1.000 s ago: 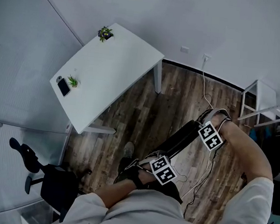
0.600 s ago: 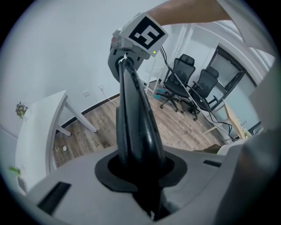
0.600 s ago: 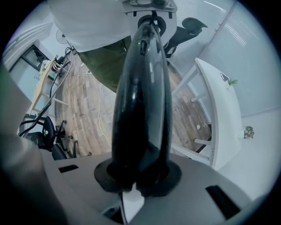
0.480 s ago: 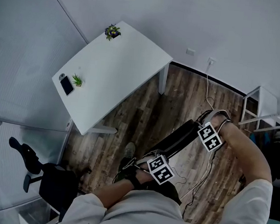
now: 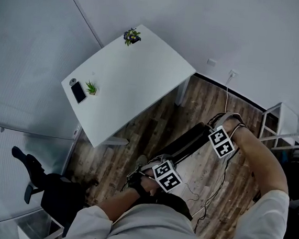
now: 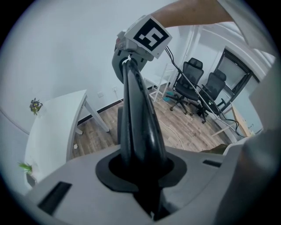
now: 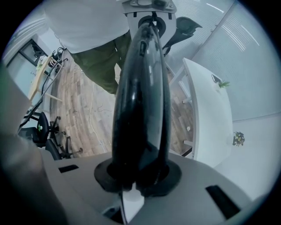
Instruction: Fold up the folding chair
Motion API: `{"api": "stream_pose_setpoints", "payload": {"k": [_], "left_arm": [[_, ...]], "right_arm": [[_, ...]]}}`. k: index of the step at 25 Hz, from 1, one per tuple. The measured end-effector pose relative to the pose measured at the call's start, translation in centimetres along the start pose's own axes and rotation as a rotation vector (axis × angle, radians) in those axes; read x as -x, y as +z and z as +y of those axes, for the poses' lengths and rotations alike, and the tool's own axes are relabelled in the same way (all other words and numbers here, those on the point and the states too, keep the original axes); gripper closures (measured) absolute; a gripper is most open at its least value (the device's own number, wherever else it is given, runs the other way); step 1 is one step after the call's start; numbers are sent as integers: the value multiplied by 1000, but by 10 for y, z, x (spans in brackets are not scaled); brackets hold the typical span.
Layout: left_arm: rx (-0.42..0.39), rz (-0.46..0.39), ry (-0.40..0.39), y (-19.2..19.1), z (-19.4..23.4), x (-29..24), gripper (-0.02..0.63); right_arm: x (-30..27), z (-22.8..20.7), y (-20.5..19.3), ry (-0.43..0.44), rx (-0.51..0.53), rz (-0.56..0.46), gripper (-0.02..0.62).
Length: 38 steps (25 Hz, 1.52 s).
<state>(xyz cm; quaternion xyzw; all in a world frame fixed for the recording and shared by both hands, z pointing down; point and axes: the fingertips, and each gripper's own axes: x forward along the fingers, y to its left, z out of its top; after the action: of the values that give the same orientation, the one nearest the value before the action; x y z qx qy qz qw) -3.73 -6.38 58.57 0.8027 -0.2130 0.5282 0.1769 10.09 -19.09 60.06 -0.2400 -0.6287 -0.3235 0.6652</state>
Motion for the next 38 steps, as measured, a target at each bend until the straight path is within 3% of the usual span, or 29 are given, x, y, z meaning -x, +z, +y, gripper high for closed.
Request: {"api": "stream_pose_setpoints", "payload": {"k": [20,38], "left_arm": [[76,-20,58,-46,156,32,537],[99,-35,63,-67,241,37,540]], "right_arm": [[-17,-167,14,-8,32,-11,526],[-34,-254,14,8,42,-9,525]]}}
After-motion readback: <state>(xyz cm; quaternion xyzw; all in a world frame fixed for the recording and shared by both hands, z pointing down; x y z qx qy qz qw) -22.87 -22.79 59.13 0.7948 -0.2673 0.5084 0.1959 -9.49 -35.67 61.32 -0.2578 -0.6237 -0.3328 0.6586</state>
